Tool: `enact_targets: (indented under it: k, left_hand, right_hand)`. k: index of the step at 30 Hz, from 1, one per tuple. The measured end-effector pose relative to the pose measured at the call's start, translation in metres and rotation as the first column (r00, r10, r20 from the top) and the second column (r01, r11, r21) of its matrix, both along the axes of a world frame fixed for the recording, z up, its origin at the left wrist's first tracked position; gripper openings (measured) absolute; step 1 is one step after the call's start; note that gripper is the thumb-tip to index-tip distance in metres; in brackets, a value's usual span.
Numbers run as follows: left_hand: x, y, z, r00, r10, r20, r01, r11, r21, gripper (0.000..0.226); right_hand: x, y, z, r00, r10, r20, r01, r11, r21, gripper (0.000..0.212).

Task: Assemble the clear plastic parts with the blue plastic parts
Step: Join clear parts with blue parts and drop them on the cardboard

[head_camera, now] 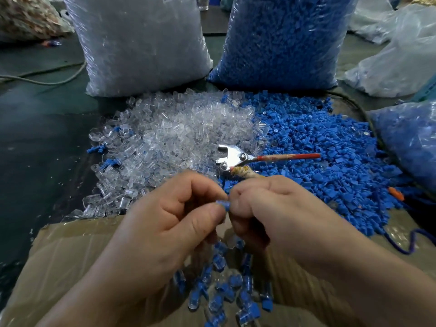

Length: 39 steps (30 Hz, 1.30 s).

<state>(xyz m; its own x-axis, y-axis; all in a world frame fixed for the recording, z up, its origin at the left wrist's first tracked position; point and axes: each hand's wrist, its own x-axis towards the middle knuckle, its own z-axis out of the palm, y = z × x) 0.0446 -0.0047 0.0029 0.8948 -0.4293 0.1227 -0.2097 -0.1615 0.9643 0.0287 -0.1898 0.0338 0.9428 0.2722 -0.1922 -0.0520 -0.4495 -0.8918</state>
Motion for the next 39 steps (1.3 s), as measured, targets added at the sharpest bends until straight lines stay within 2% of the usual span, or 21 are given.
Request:
enact_targets:
  k: [2,4,5,7,10,13,17,19,22,24,26,28,30,36,39]
  left_hand:
    - [0.003,0.007,0.001,0.993,0.011,0.114,-0.031,0.984,0.175,0.021]
    - [0.008,0.012,0.001,0.985,-0.015,0.17,-0.051,0.925,0.377,0.024]
    - [0.01,0.014,0.0,0.978,-0.05,0.201,-0.052,0.879,0.474,0.024]
    - [0.011,0.013,-0.001,0.955,-0.137,0.264,-0.048,0.806,0.591,0.024]
    - [0.007,0.009,-0.001,0.937,-0.21,0.28,-0.011,0.781,0.625,0.026]
    - [0.005,0.007,0.003,0.926,-0.27,0.264,0.048,0.777,0.628,0.022]
    - [0.004,0.006,0.006,0.919,-0.306,0.247,0.095,0.781,0.618,0.021]
    - [0.005,0.007,0.004,0.931,-0.202,0.306,-0.023,0.801,0.598,0.021]
    - [0.01,0.01,-0.001,0.92,0.076,0.384,-0.306,0.751,0.586,0.038]
    - [0.012,0.01,-0.004,0.883,0.154,0.443,-0.424,0.667,0.613,0.06]
    - [0.013,0.004,-0.007,0.847,0.113,0.52,-0.489,0.551,0.677,0.077]
    - [0.014,-0.002,-0.011,0.839,0.059,0.541,-0.494,0.502,0.71,0.074]
    - [0.017,-0.005,-0.011,0.867,0.021,0.498,-0.44,0.501,0.745,0.063]
    - [0.018,-0.006,-0.016,0.874,0.039,0.485,-0.405,0.609,0.682,0.029]
    - [0.018,-0.008,-0.017,0.854,0.057,0.517,-0.442,0.605,0.662,0.036]
  right_hand:
    - [0.0,-0.004,-0.001,0.989,0.093,0.118,-0.054,0.953,-0.298,0.029]
    - [-0.001,-0.005,-0.001,0.942,0.208,0.262,-0.016,0.81,-0.586,0.025]
    - [-0.003,-0.004,-0.001,0.926,0.254,0.28,-0.023,0.777,-0.629,0.021]
    - [-0.006,0.001,-0.003,0.914,0.338,0.225,-0.108,0.738,-0.666,0.017]
    - [-0.007,0.005,-0.008,0.868,0.43,0.248,-0.148,0.701,-0.697,0.014]
    - [-0.01,0.005,-0.004,0.862,0.47,0.188,-0.211,0.672,-0.71,0.017]
    - [-0.01,0.0,0.0,0.866,0.477,0.147,-0.245,0.663,-0.708,0.029]
    - [-0.007,-0.003,-0.001,0.891,0.419,0.172,-0.187,0.686,-0.704,0.038]
    - [0.002,-0.004,-0.006,0.914,0.279,0.295,0.01,0.712,-0.702,0.036]
    - [0.007,-0.001,-0.013,0.902,0.237,0.361,0.115,0.674,-0.729,0.04]
    - [0.012,0.004,-0.022,0.883,0.255,0.393,0.171,0.607,-0.776,0.05]
    - [0.018,0.01,-0.03,0.874,0.269,0.404,0.192,0.572,-0.797,0.051]
    - [0.023,0.013,-0.031,0.873,0.274,0.402,0.184,0.58,-0.794,0.044]
    - [0.029,0.008,-0.037,0.876,0.231,0.424,0.18,0.658,-0.731,0.011]
    - [0.029,0.007,-0.039,0.87,0.231,0.436,0.181,0.672,-0.718,0.005]
